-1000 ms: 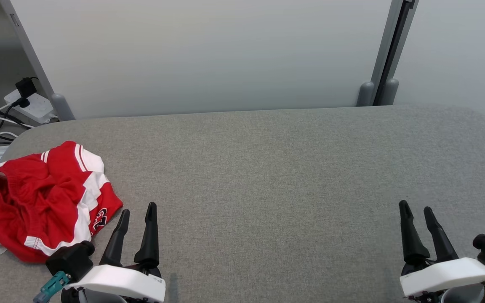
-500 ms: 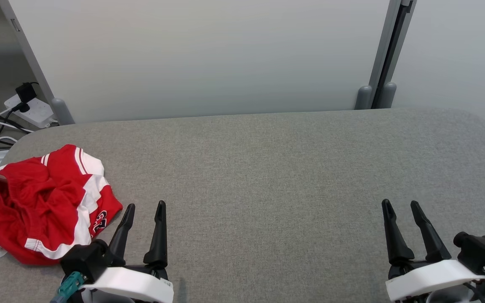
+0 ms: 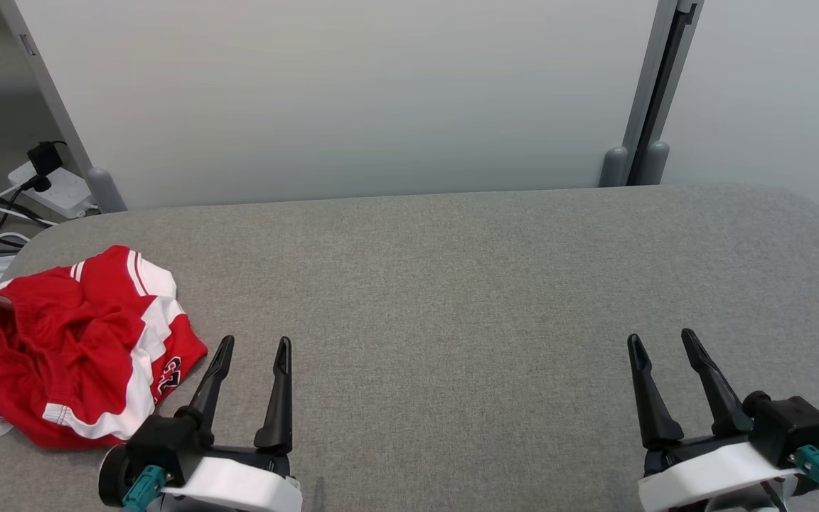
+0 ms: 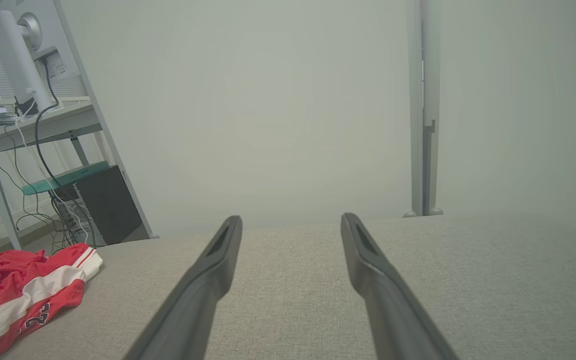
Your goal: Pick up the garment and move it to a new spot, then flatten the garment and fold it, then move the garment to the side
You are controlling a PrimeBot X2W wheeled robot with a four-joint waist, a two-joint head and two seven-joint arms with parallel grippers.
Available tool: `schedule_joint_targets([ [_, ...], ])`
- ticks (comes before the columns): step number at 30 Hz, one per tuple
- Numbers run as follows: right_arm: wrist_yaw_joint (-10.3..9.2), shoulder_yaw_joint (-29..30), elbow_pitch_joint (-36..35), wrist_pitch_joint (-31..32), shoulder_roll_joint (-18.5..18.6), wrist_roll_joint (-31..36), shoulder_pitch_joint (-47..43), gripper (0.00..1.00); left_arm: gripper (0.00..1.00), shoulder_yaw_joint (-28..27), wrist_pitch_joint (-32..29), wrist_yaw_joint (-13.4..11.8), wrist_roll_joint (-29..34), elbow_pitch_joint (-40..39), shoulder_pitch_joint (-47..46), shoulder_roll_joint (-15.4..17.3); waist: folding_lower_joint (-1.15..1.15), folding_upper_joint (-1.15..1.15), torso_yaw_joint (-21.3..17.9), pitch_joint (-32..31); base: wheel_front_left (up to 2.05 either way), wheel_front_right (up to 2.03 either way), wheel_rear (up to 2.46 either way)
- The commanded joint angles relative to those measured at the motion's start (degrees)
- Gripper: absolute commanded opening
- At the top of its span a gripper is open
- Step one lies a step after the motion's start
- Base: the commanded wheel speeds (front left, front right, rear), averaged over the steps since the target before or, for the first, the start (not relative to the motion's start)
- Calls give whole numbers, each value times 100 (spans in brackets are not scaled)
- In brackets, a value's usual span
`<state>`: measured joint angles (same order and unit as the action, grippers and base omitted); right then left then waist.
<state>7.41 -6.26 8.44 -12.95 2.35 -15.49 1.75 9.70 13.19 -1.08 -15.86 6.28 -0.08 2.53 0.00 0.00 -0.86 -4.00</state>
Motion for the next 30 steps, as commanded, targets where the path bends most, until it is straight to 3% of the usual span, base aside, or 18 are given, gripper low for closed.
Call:
schedule_joint_targets([
  [1, 7, -162, -182, -100, 71, 187, 171, 100, 100, -145, 76, -51, 169, -187, -140, 30, 0, 0, -6, 2, 0, 0, 0],
  [8, 8, -202, -249, -205, 77, 603, 177, 100, 100, -166, 181, -88, 532, -204, -114, 35, 0, 0, -17, 15, 0, 0, 0],
  [30, 8, -132, -289, -205, 75, 646, 136, 100, 100, -282, 181, -62, 449, -121, -133, 35, 0, 0, 178, 67, 0, 0, 0],
])
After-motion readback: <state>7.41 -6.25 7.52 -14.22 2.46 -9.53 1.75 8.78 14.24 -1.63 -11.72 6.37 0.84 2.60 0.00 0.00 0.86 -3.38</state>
